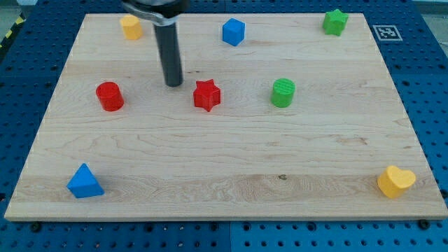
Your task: Push the red circle into the red star
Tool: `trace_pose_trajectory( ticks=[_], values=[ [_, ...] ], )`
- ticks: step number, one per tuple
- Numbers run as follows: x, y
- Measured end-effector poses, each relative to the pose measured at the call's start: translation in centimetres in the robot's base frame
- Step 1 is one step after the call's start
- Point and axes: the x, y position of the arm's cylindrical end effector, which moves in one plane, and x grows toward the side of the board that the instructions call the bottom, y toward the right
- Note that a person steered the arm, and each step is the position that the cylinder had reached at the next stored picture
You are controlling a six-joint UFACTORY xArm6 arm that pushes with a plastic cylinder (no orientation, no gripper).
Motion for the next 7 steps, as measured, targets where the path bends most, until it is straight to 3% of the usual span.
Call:
trace_pose_trajectory(
  ticks=[2,3,4,5,6,7],
  values=[
    [-0.2,-13.8],
    [1.8,-15.2],
    [4.4,-14.6],
    [4.4,-7.2],
    [4.4,-4.0],
    [4.2,-4.0]
  ],
)
